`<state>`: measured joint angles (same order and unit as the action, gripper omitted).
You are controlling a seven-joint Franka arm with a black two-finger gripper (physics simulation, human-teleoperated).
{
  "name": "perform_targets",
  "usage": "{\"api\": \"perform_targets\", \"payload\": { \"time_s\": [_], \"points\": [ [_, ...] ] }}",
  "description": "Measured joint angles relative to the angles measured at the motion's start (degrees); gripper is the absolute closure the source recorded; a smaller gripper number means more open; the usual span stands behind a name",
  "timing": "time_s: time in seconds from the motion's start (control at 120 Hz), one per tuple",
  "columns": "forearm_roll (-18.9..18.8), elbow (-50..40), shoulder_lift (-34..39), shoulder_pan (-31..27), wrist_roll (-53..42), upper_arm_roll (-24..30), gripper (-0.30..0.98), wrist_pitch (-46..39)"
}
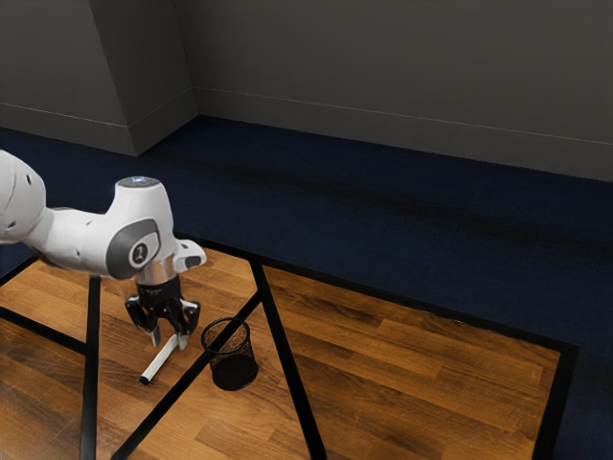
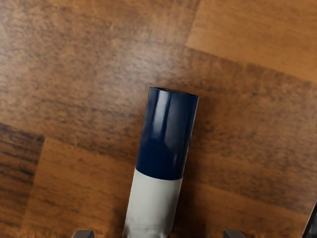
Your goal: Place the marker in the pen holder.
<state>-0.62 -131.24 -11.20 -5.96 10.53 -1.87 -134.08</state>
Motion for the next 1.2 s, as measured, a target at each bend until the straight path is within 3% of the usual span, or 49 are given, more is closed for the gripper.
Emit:
{"api": "perform_targets", "payload": {
  "time_s": [0.208,0.492,0.85,1.2],
  "points": [
    [1.23,5.42,-3.26,-0.1,-2.51,0.02,0.4,5.12],
    [2.45,5.98,-4.51,-0.22,-5.53,0.03,0.41,7.99],
    [3.64,5.72,-4.23,-0.22,-7.68,0.01,0.72,8.33],
    [0.0,3.58,4.35,0.09,-7.5,0.03,0.79,4.98]
  ]
}}
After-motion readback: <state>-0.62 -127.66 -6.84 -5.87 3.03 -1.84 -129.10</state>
